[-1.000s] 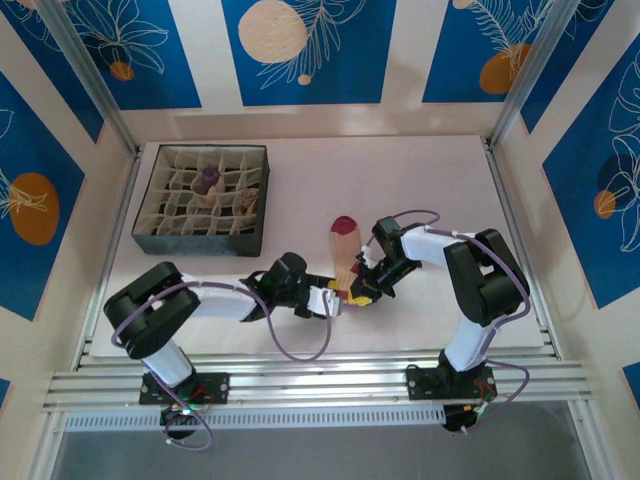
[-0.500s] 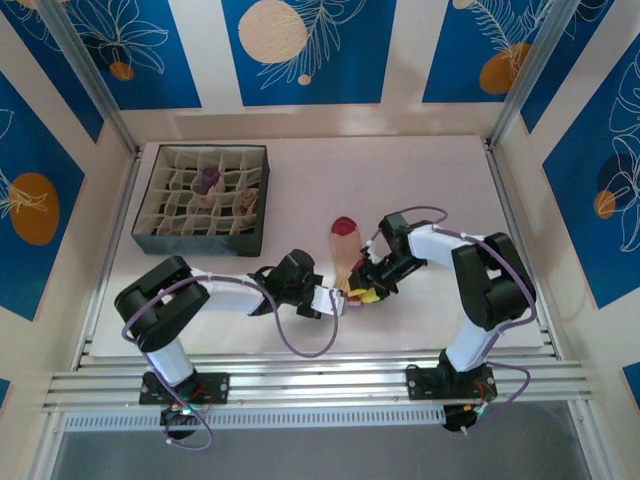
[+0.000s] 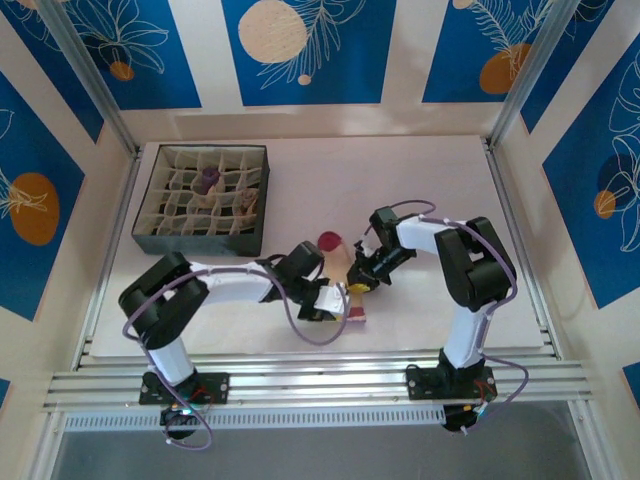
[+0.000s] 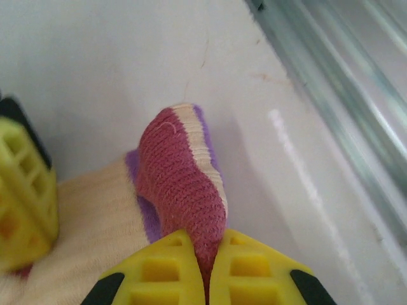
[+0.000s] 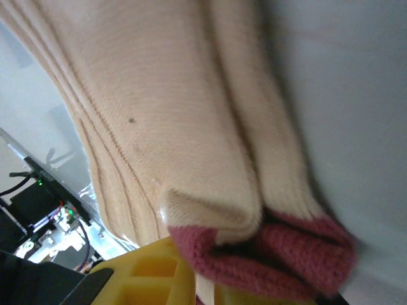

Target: Roll the socks

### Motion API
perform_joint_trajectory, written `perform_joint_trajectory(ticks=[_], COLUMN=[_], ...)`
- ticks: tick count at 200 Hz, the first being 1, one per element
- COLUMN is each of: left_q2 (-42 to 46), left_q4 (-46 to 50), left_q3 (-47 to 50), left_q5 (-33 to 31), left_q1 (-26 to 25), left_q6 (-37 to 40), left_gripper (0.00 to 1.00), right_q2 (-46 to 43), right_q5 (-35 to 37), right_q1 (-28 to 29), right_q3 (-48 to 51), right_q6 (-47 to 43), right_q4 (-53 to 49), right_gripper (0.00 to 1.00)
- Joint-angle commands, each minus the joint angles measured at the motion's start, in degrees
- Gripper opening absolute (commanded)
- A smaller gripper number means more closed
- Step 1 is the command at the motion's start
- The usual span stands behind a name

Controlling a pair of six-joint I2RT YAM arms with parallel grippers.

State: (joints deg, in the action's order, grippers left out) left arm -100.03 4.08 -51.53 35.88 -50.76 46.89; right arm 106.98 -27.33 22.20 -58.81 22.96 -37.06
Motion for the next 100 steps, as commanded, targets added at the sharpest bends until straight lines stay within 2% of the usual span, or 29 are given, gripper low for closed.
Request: perform_joint_trajectory(ticks=[1, 16, 30, 62, 100], left_q2=[-4.77, -7.72, -9.86, -12.52, -13.1], left_q4=[12.24, 14.42, 15.58, 18.02, 12.35], left_q3=[-5.72, -8.03, -9.38, -11.99, -10.62], left_q5=[11.48, 14.99, 16.87, 17.47, 16.3], left_q1=[2.08, 3.99, 5.43, 7.2, 8.91], left_q6=[-2.53, -5.04, -7.33, -12.13, -23.28], left_gripper=[0.0, 0.0, 0.0, 0.0, 0.0], right_q2=[-0.29, -4.24, -9.03, -17.93, -20.4], right_q5=[2.67, 3.63, 4.08, 0.85, -2.35], right_q1=[2.02, 2.5, 2.1, 0.9, 0.93], right_q3=[-1.16, 0.91, 4.31, 12.35, 18.64], right_q6=[-1.43, -1.53, -1.15, -0.81, 0.93], right_q4=[1.64, 4.39, 7.94, 14.25, 17.96], right_gripper=[0.21, 0.32, 0.38, 0.41, 0.43])
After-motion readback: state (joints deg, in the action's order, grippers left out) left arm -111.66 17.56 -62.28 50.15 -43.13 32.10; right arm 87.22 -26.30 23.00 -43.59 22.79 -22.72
